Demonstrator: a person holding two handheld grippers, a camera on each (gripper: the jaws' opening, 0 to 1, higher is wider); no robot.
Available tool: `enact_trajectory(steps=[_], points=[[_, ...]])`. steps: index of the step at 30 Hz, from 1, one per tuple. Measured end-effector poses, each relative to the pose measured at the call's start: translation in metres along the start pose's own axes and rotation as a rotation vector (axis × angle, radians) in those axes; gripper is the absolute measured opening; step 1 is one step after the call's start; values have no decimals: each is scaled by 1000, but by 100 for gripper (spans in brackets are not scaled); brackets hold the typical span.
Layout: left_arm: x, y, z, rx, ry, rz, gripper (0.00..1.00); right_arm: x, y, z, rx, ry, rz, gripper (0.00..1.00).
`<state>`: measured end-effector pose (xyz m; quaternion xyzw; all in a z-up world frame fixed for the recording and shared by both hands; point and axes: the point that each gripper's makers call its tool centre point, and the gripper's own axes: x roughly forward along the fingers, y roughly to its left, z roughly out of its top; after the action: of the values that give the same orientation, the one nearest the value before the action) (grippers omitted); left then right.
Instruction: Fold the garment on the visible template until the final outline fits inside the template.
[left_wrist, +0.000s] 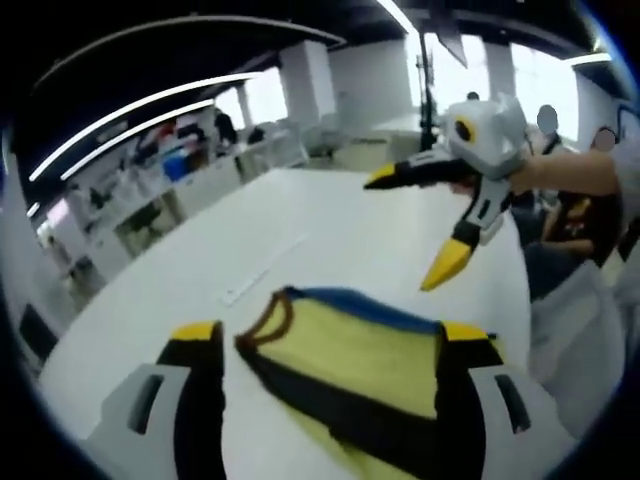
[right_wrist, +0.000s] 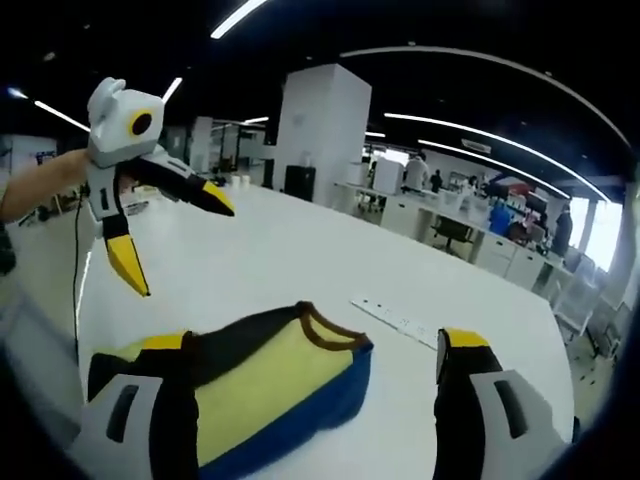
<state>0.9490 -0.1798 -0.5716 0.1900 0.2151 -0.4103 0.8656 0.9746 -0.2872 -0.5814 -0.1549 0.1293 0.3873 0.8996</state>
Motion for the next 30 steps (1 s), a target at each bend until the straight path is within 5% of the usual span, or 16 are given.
enact_trajectory(steps=[15,30], points=[[-39,-47,7,-9,-46,-45,91,-39,31,-4,25,-8,31,100],[-68,-77,-15,-74,-40,-51,100,-82,59,-18,20,22,75,100]])
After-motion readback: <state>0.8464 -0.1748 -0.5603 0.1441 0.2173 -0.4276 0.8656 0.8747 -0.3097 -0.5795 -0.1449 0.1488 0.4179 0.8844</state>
